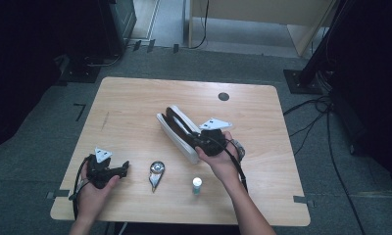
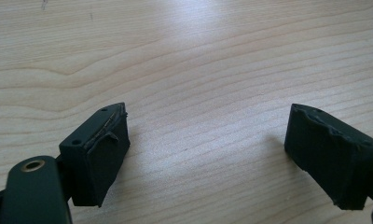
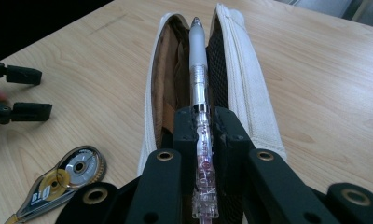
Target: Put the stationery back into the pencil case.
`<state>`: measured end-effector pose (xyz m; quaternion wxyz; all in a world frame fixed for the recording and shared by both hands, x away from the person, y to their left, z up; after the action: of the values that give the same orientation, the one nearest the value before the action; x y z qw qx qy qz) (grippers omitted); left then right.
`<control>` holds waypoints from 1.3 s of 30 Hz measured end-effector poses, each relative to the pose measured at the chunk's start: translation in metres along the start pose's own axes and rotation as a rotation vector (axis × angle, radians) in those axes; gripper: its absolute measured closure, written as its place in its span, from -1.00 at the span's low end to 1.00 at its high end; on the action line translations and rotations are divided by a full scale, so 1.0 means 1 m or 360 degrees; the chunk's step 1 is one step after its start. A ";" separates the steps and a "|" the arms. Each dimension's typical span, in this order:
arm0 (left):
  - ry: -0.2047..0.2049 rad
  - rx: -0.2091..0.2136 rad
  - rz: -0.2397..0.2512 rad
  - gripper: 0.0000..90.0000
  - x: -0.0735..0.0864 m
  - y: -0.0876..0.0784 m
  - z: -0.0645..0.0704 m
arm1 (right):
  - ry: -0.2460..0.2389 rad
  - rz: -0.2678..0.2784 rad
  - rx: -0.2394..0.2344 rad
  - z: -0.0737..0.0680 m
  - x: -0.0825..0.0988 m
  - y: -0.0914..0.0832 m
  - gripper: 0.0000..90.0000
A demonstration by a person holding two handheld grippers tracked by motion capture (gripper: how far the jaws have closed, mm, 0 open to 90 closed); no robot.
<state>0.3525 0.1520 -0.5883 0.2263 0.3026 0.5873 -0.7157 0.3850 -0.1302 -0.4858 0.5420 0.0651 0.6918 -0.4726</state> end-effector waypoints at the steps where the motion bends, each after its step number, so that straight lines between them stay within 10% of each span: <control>1: 0.0000 0.0000 0.0000 -0.69 0.000 0.000 0.000 | 0.0006 -0.0006 0.0000 -0.001 0.001 0.001 0.78; 39: -0.0001 0.0000 0.0001 -0.69 0.000 0.000 0.000 | -0.0061 -0.0098 0.0084 -0.009 0.004 0.023 0.78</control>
<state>0.3526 0.1519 -0.5883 0.2267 0.3026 0.5871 -0.7158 0.3911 -0.1133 -0.5028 0.5383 0.0490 0.6704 -0.5083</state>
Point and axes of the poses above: each handheld gripper's, and its own axes: y roughly forward along the jaws, x roughly out of its underside, z roughly to its right, the point moved 10 cm from there along y, roughly forward along the jaws, and after that the axes turned 11 degrees about -y, right-handed, at the moved point
